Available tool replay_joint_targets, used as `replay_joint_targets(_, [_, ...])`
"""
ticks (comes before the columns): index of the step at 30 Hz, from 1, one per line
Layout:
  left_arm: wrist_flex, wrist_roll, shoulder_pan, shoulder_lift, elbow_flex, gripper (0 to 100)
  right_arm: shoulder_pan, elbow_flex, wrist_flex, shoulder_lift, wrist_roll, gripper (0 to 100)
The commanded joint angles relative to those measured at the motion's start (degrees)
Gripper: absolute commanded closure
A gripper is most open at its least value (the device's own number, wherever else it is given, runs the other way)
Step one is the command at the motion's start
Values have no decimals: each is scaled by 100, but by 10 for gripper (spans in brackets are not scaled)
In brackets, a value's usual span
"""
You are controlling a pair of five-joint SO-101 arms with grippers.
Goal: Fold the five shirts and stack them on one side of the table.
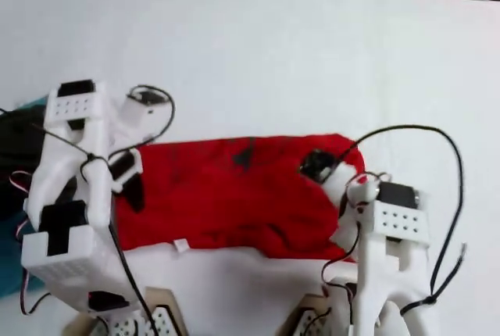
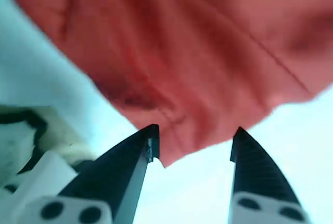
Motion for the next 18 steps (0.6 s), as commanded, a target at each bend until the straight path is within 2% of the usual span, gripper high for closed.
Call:
replay_joint_targets(1, [-352,316,141,-35,136,785,-646,-229,303,-84,237,765])
replay_joint_targets(5, [-615,721,273,-35,110,785,-1402,-229,488,-48,475,765])
replay_joint_targets(11, [-624,949,589,-35,92,785,-2097,0,567,-31,484,763])
replay_joint_targets(18, [-668,949,686,-26,57,785,-2220,862,-796,-22,475,739])
